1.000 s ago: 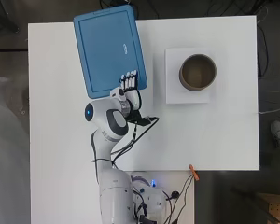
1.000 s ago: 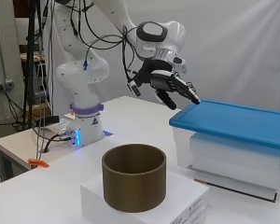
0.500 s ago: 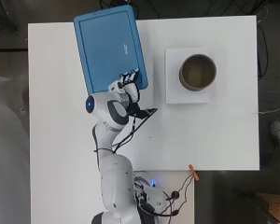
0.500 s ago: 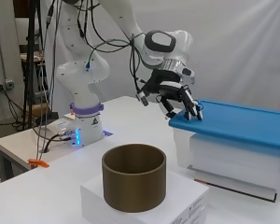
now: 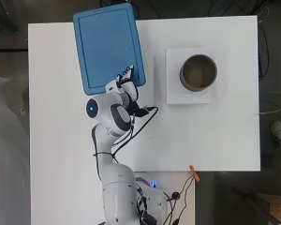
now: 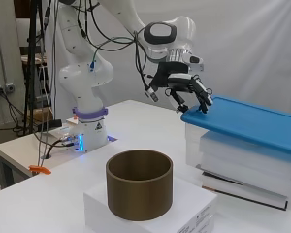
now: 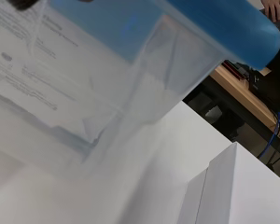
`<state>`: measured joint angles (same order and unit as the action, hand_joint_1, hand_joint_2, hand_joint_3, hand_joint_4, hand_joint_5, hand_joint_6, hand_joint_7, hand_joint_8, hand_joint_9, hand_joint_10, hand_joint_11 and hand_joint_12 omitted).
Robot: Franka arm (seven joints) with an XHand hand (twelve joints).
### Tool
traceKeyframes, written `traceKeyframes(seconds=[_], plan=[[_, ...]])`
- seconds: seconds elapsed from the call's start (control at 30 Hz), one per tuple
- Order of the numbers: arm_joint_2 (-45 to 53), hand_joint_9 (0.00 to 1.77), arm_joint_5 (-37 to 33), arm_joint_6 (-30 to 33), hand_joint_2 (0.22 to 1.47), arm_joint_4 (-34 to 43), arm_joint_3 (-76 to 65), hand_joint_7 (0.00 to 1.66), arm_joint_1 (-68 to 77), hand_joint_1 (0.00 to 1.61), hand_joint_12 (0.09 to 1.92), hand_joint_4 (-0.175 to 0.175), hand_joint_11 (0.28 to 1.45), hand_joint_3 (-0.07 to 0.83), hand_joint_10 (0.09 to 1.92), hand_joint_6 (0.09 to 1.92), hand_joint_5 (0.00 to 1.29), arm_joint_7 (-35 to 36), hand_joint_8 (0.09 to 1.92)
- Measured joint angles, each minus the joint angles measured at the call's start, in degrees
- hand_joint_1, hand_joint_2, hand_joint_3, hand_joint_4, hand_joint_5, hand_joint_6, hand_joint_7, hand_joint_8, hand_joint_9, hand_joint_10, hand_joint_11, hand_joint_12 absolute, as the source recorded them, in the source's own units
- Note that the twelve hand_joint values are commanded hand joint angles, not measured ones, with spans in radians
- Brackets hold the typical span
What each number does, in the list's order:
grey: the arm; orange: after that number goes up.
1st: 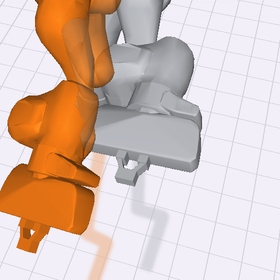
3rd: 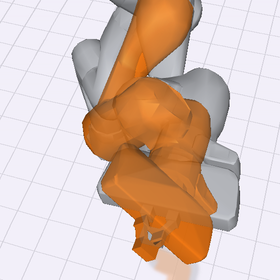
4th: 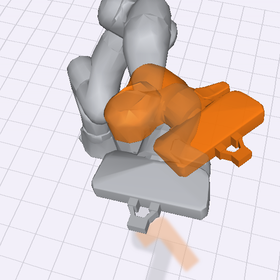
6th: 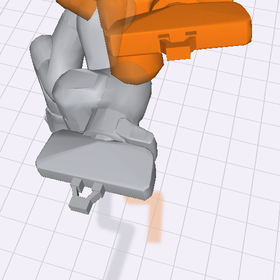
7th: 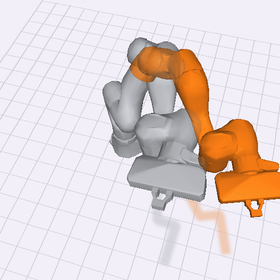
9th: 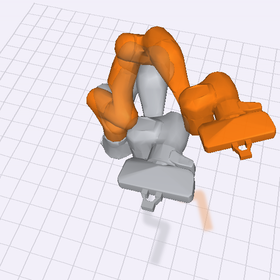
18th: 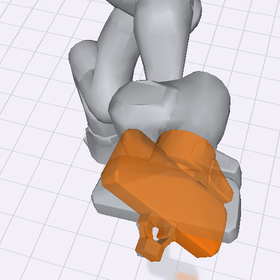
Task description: Teleoperate dual arm-hand system to remove items from a box
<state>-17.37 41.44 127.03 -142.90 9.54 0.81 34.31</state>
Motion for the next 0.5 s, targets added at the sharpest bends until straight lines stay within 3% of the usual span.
traceKeyframes(seconds=[0.03,0.07,0.1,0.17,0.27,0.4,0.5], plan=[[-0.16,0.98,-0.13,0.13,1.25,0.0,-0.08,1.04,0.02,0.87,0.09,0.175,0.72,-0.001,0.09,1.37,0.72,0.16,0.09],[-0.31,1.07,-0.2,0.37,1.21,-0.06,-0.18,1.04,0.05,1.0,0.28,0.071,0.75,-0.004,0.38,1.23,0.77,0.33,0.45],[-0.57,1.09,-0.34,0.87,1.19,-0.23,-0.4,1.01,0.09,1.1,0.63,-0.014,0.73,0.002,0.74,1.16,0.8,0.55,0.82],[-0.86,1.06,-0.92,2.6,1.18,-0.47,-1.05,0.95,0.17,1.19,1.09,-0.1,0.66,0.002,1.19,1.06,0.83,1.33,1.21],[-1.11,1.03,-2.75,3.01,1.18,0.13,-1.32,0.91,0.3,1.22,1.26,-0.135,0.63,0.002,1.38,1.01,0.85,3.42,1.36],[-1.34,0.97,-3.21,2.84,1.18,0.26,-1.35,0.88,0.41,1.23,1.23,-0.169,0.6,0.001,1.39,0.94,0.87,3.86,1.43],[-2.16,0.95,-7.73,2.13,1.19,0.22,-1.06,0.87,0.99,1.23,1.22,-0.175,0.59,0.001,1.39,0.92,0.87,7.37,1.46]])
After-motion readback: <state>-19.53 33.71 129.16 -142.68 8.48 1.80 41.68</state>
